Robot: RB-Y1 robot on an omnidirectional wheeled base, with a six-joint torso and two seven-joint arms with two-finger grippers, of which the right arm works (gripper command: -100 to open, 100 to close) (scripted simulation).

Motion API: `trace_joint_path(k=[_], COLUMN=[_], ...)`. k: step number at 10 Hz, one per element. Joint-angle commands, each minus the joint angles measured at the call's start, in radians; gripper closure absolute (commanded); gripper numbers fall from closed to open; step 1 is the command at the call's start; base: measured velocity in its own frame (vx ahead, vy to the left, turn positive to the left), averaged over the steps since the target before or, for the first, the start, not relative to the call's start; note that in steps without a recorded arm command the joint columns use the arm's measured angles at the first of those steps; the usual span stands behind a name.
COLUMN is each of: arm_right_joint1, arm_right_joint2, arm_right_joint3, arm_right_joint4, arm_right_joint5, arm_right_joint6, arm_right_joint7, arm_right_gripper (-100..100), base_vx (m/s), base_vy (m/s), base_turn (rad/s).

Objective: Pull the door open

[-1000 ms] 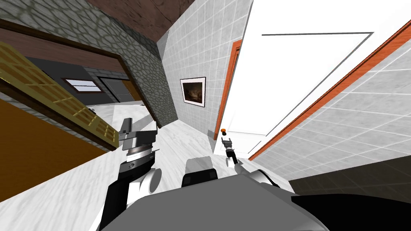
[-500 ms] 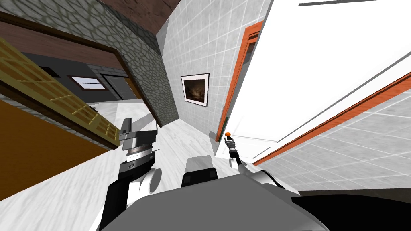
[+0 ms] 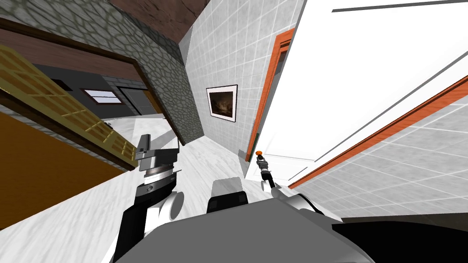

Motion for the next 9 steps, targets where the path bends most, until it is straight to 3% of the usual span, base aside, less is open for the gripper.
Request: trace_joint_path(k=[1, 9], arm_right_joint1=[-0.001, 0.030], arm_right_joint2=[0.001, -0.061], arm_right_joint3=[0.000, 0.097], arm_right_joint4=[-0.001, -0.013], arm_right_joint5=[0.000, 0.063], arm_right_joint6=[-0.002, -0.035], arm_right_joint7=[-0.001, -0.127], arm_right_gripper=[100, 100], base_vx=[0.000, -0.198], base_vy=[0.000, -0.046], base_turn=[0.000, 0.100])
